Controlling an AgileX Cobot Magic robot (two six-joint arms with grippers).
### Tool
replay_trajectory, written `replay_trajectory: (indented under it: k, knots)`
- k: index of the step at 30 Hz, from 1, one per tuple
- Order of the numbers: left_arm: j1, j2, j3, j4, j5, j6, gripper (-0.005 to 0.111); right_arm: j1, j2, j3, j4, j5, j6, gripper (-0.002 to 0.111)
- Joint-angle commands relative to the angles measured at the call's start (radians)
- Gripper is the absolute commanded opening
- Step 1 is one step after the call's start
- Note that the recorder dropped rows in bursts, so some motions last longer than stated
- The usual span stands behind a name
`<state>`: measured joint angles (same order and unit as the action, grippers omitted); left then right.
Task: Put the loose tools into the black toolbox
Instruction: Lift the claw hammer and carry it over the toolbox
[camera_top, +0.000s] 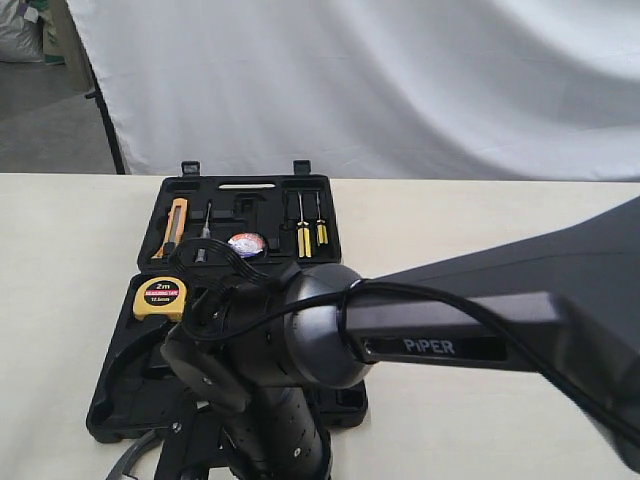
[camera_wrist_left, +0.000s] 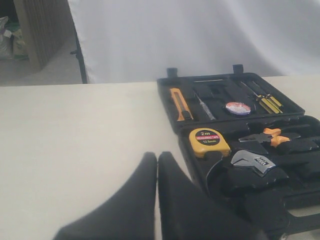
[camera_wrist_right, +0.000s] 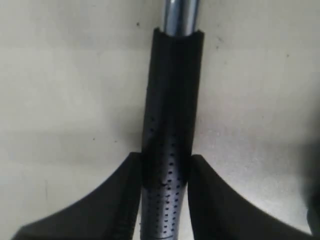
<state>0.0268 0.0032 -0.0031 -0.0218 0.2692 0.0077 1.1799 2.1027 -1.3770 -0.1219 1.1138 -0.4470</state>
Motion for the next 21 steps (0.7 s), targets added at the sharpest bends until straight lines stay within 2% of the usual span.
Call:
replay_trajectory:
  k: [1,10,11,12,16,18,21]
  knots:
    - [0.004,-0.003,0.003,-0.008,0.000,-0.008,0.001,-0.001,0.003,0.005,-0.013,-0.101,0.014,0.000]
    - [0.004,-0.003,0.003,-0.008,0.000,-0.008,0.001,-0.001,0.003,0.005,-0.017,-0.136,0.120,0.000]
    - [0.004,-0.003,0.003,-0.008,0.000,-0.008,0.001,-0.001,0.003,0.005,-0.017,-0.137,0.130,0.003]
    - [0.004,-0.003,0.003,-0.008,0.000,-0.008,0.001,-0.001,0.003,0.005,-0.017,-0.137,0.143,0.008]
    - [0.004,-0.003,0.003,-0.008,0.000,-0.008,0.001,-0.001,0.003,0.005,-0.017,-0.117,0.163,0.045]
    - [0.004,-0.003,0.003,-0.008,0.000,-0.008,0.001,-0.001,-0.002,0.005,-0.019,-0.110,0.150,0.059]
    - [0.004,-0.003,0.003,-0.008,0.000,-0.008,0.001,-0.001,-0.029,-0.009,-0.012,-0.122,0.136,0.074]
